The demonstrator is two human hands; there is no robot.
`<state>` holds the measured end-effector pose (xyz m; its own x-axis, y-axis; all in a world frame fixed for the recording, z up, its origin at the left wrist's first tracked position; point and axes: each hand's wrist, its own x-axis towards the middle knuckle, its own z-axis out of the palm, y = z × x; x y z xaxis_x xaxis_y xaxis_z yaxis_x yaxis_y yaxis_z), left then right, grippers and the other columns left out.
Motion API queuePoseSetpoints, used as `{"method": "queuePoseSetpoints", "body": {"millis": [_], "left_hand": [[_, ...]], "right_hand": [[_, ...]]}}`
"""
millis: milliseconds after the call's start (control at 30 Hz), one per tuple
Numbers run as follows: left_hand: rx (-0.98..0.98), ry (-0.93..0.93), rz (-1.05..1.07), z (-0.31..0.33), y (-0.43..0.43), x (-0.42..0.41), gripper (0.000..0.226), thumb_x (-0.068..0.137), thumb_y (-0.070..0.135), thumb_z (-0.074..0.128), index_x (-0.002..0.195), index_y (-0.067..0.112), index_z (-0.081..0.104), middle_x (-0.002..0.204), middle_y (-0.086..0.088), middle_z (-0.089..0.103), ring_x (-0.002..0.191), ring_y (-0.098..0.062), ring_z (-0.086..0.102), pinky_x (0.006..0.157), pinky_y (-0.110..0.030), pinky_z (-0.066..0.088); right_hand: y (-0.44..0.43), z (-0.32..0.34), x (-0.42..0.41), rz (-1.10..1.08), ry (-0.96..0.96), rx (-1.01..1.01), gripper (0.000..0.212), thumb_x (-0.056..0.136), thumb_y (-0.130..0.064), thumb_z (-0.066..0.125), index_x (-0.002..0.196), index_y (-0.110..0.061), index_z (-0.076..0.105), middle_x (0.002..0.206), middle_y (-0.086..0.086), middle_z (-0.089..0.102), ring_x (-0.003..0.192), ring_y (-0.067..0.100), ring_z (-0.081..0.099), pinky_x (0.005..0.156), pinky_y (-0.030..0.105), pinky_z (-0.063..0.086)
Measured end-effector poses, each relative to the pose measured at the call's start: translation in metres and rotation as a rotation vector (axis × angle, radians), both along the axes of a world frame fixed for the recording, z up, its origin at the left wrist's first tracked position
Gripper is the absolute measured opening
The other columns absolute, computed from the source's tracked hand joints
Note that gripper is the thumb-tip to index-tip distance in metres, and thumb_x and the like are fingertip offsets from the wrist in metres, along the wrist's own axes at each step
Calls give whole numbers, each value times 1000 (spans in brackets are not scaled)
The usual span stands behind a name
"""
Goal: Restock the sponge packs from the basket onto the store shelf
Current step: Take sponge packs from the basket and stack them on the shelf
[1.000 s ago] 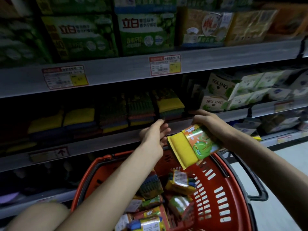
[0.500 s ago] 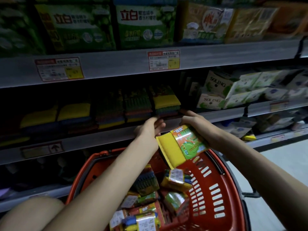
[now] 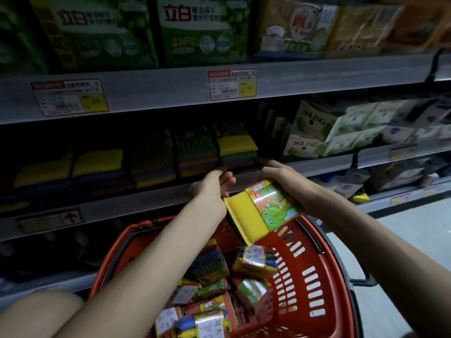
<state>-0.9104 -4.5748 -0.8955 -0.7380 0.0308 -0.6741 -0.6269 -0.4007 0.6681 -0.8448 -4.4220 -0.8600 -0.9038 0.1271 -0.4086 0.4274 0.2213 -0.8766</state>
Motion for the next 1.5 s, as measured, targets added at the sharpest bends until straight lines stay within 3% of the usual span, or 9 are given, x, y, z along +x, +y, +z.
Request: {"method": "queuePoseSetpoints", "body": {"millis": [333,500,600,800,967,1067,1233,1400,1500], "left_hand": [[-161,246,-331,16,-1,37,24,94,34,71,93,12,78,87,-4,76,81,-17,73,88,-39,59],[-265,394,-566,21,16,54,35,93,48,66,102,17,80,98,0,79,90,-14,75,78,-25,58],[-279,508,-688,25,26,64,32,90,48,69,101,19,80,93,4,80,87,-12,76,72,-19,56],[-347,681,-919,22,39,53,34,80,43,79,111,29,76,104,1,78,94,-14,75,82,-26,59],[-294,727,-1001,15,73,39,60,58,51,90,112,29,75,107,-5,78,100,-23,75,86,-33,58],[-254,745,-1037,13,111,43,81,42,64,92,113,29,75,108,-4,79,98,-21,76,88,-35,58],[-187,703,-1105,11,167,66,43,68,35,88,108,26,77,105,-5,79,94,-22,76,82,-33,60],[-154,661,-1066,7,192,74,45,69,42,86,111,28,78,109,-9,78,104,-34,73,100,-53,53],[-151,657,-1008,12,194,77,44,73,39,85,113,23,77,106,-7,79,97,-26,75,84,-39,60]], "right_hand": [[19,4,16,-48,1,104,32,97,-30,60,127,-27,52,88,5,67,66,12,67,59,25,49],[38,-5,23,-145,69,147,61,89,-38,64,146,-20,53,121,4,68,100,15,67,83,31,54],[50,-8,26,-167,85,145,47,94,-31,62,139,-19,58,118,4,69,101,17,69,90,33,56],[64,-10,30,-217,161,99,30,94,-24,61,123,-15,66,98,-7,68,83,6,65,68,20,48],[87,0,36,-314,198,203,49,80,-39,63,122,-15,71,117,2,73,108,15,67,100,35,53],[119,3,52,-399,184,215,55,78,-53,60,115,-15,73,115,6,75,111,23,68,102,43,52],[174,-7,89,-485,163,139,55,90,-62,59,115,-16,72,109,4,74,101,22,71,100,45,55],[204,-9,111,-524,197,-3,49,92,-59,63,111,-15,73,101,6,79,89,20,77,94,44,60],[207,-8,113,-566,201,-44,54,87,-64,64,108,-16,76,100,5,80,90,22,78,96,46,58]]}}
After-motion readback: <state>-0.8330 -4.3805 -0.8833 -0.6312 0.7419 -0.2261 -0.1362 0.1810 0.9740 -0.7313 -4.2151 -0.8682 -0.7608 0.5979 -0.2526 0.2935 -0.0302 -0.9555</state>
